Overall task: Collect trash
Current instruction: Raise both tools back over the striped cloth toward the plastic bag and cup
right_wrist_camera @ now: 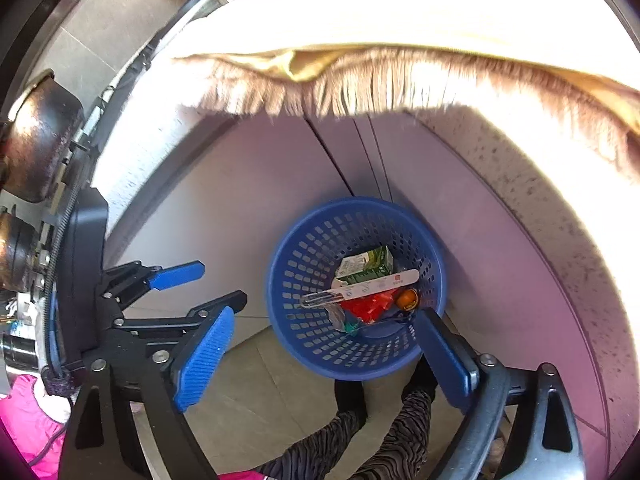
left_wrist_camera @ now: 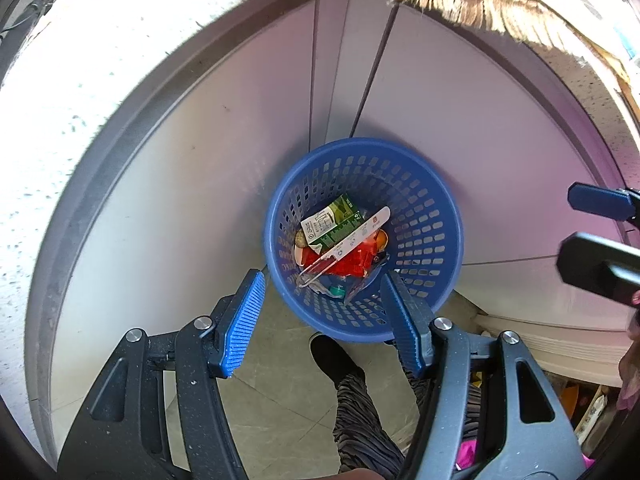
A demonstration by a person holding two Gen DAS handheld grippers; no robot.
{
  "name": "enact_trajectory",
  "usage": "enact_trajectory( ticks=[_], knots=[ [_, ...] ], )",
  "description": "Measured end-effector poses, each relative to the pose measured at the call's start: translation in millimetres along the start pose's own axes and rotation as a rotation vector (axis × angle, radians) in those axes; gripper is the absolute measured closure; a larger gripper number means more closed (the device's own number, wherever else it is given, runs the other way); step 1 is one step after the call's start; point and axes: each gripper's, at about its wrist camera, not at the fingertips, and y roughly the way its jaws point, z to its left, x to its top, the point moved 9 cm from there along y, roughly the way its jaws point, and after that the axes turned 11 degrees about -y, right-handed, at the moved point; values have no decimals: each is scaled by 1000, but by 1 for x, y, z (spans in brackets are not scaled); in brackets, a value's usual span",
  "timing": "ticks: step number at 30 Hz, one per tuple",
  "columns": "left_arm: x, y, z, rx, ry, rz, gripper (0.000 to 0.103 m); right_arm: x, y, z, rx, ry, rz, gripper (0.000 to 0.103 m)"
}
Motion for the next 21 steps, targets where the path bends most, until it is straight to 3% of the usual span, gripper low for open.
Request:
enact_trajectory(
  ticks=[2, 9, 21],
  knots=[
    [1, -6, 1, -3, 5, -9, 41, 3, -7, 3, 12, 3, -15, 0],
    [3, -30, 5, -24, 11, -42, 41, 12, -34, 10, 17, 7, -53, 0],
    [34, -101, 6, -95, 0, -181, 41, 51, -113, 4, -86, 26, -194, 0]
  ],
)
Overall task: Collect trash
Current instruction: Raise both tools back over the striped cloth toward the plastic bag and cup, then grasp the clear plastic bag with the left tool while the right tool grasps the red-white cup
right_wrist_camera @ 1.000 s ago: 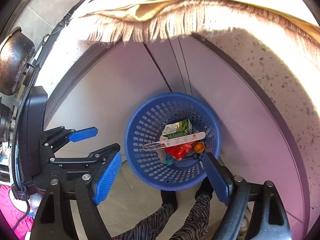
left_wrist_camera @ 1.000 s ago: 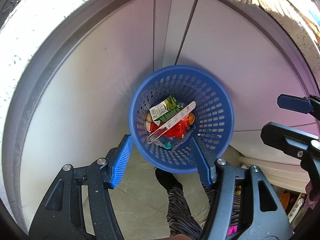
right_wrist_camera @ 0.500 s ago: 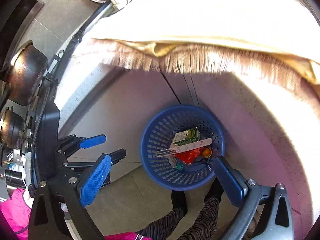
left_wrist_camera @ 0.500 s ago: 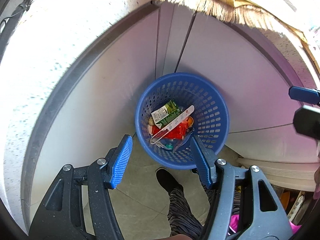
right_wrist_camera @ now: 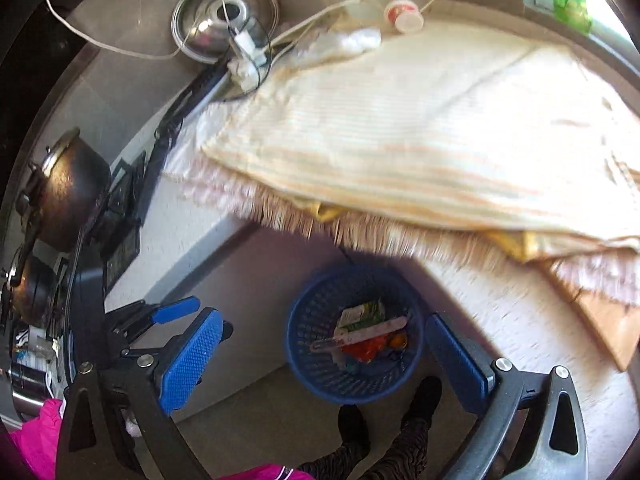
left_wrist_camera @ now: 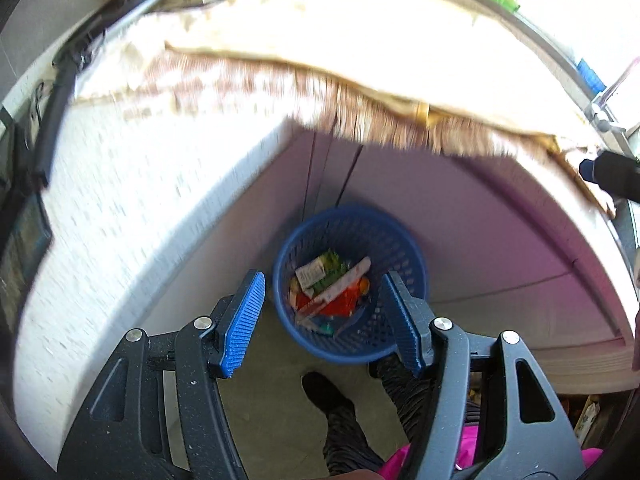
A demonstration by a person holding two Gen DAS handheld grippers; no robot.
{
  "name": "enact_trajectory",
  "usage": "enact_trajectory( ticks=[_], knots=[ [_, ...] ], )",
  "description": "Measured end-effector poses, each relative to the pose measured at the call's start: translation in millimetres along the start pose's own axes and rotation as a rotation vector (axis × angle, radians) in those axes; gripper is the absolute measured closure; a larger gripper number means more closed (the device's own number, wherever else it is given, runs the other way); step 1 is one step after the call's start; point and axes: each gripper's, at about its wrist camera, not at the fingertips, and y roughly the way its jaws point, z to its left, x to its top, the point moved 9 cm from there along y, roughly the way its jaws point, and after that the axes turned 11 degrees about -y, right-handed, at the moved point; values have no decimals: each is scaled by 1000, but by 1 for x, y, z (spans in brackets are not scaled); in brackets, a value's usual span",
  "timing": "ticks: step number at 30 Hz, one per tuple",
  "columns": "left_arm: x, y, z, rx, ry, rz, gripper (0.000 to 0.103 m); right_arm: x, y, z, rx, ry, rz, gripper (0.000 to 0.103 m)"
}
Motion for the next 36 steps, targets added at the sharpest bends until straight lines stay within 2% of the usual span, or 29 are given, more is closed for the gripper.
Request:
enact_trajectory(
  ticks=[7, 13, 21, 27, 36],
  knots=[
    [54, -22, -13, -14, -24, -81, 41, 61, -30, -18, -53, -51, -88, 0],
    [104, -23, -32, 1, -52, -145, 41, 112, -36, -42, -71, -115, -134, 0],
    [175, -11, -56, 17, -106, -190, 41, 177, -23, -87, -84, -185, -152, 0],
    [220, 2, -71, 10, -151, -203, 41, 221, -11, -126, -46, -159, -182, 1],
    [279, 30, -76, -10, -248, -193, 41, 278, 19, -169, 8, -133, -167, 2]
  ],
)
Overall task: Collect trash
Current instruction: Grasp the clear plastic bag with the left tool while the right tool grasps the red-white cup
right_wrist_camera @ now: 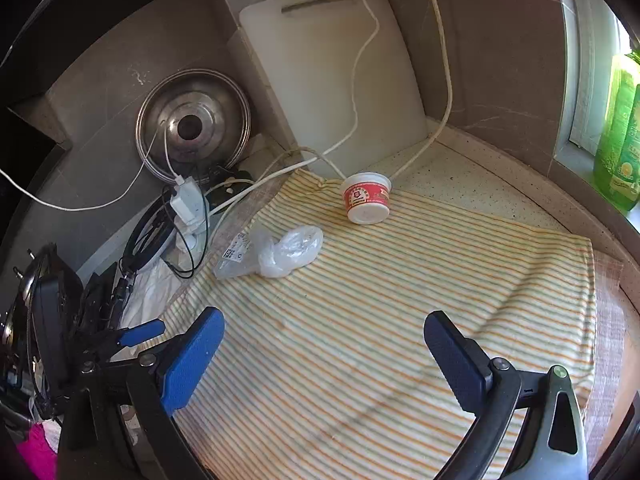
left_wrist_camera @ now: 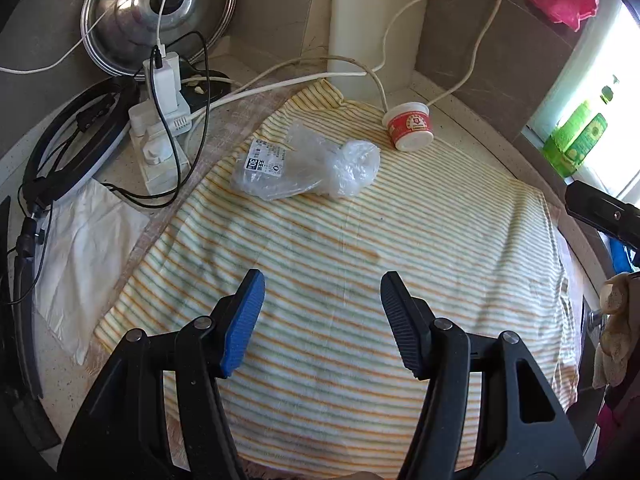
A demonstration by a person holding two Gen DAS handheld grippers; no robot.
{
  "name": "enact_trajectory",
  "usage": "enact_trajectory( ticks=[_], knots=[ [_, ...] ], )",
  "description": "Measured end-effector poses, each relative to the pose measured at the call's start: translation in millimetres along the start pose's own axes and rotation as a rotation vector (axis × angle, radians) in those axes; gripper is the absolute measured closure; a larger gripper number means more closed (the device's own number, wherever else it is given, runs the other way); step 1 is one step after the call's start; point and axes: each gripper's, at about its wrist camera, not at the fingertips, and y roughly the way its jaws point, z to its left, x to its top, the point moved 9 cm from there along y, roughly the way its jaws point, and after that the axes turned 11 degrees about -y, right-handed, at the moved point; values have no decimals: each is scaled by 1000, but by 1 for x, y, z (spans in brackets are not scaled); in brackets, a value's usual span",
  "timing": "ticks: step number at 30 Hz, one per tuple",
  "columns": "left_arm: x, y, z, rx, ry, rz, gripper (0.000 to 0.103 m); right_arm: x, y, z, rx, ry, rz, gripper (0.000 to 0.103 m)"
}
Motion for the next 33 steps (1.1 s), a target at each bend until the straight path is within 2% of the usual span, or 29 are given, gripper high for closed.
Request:
enact_trajectory(
  ticks=[9, 16, 24, 29, 31, 33],
  knots=[
    [38, 42, -12, 8, -88, 30, 41, 37, 55, -30, 68, 0, 49, 3],
    [56, 76, -19, 52, -125, 58, 41, 59, 103, -47, 83, 14, 90, 3],
    [71, 110, -19, 64, -179, 103, 41, 68, 150, -62, 105, 50, 142, 3],
    [74, 133, -22, 81, -176, 137, 41, 72, 173, -68, 108, 63, 169, 3],
    [76, 139, -22, 90, -179, 131, 36, 72, 181, -70, 107, 65, 181, 3],
    [79, 144, -20, 94, -193, 130, 35, 71, 190, -73, 103, 69, 194, 3]
  ],
)
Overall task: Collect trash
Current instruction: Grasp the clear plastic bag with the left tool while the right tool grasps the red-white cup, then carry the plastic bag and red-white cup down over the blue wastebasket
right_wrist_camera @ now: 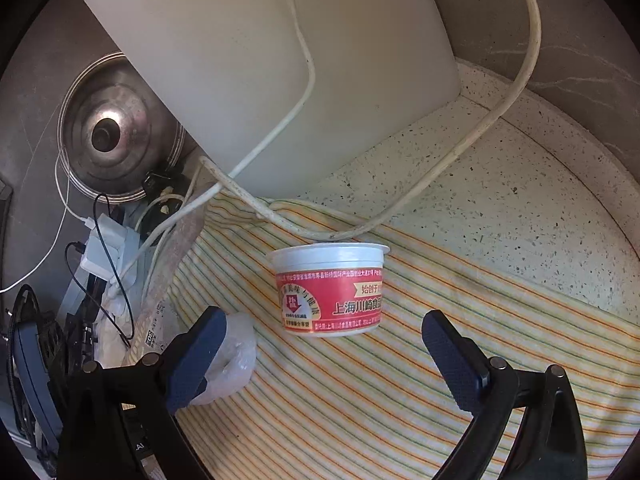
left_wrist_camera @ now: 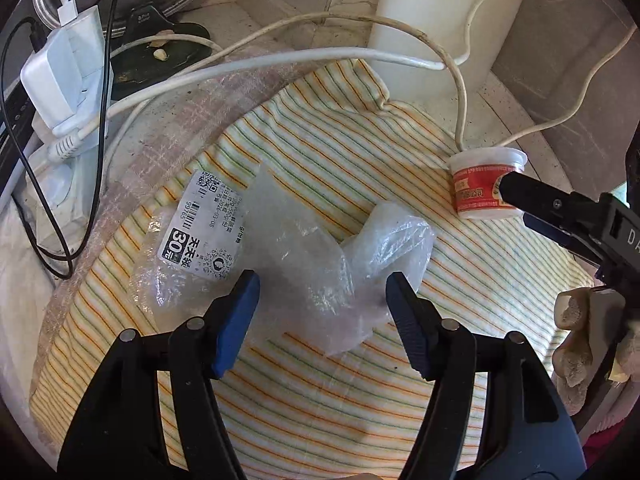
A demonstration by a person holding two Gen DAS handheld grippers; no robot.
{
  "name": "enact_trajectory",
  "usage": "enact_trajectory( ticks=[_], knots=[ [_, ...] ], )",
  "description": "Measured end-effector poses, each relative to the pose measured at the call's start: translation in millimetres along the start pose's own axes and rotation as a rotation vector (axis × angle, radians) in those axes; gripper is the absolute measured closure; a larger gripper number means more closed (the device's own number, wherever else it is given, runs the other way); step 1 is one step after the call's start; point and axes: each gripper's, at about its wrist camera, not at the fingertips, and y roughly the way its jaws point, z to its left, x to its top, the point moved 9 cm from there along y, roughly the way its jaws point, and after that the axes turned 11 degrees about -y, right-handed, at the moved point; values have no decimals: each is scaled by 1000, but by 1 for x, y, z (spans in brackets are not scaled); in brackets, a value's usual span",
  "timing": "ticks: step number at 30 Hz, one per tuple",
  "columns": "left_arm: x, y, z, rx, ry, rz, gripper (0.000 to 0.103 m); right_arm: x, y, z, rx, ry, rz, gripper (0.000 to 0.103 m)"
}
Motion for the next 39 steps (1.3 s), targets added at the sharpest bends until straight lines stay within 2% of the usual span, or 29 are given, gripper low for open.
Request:
enact_trajectory(
  ticks=[5, 7, 9, 12, 14, 15, 17, 18, 30, 39],
  knots=[
    [1, 8, -1, 5, 14, -12, 36, 2, 14, -5, 16, 28, 16, 4],
    [0, 10, -1, 7, 21, -21, 41, 2, 19, -6, 21, 28, 24, 5],
    [1, 9, 1, 0, 12, -26, 45, 1, 22, -7, 24, 25, 37, 12],
    [0, 7, 2, -10, 12, -28, 60, -2, 26, -9, 24, 23, 58, 24],
    [-1, 5, -2, -16, 26, -27, 68, -3, 23, -10, 29, 28, 48, 26],
    [-1, 3, -2, -19, 31, -28, 72, -3, 21, -10, 34, 30, 41, 33],
    [-1, -2, -4, -20, 38, -34, 75, -2, 18, -8, 36, 27, 33, 40],
    [-2, -3, -4, -25, 39, -33, 77, -2, 15, -8, 27, 22, 28, 40],
    [-30, -46, 7, -60, 56, -51, 79, -22, -28, 4, 37, 50, -29, 40],
    [-59, -93, 26, -60, 117, -79, 79, -59, -69, 32, 25, 52, -69, 40]
  ],
)
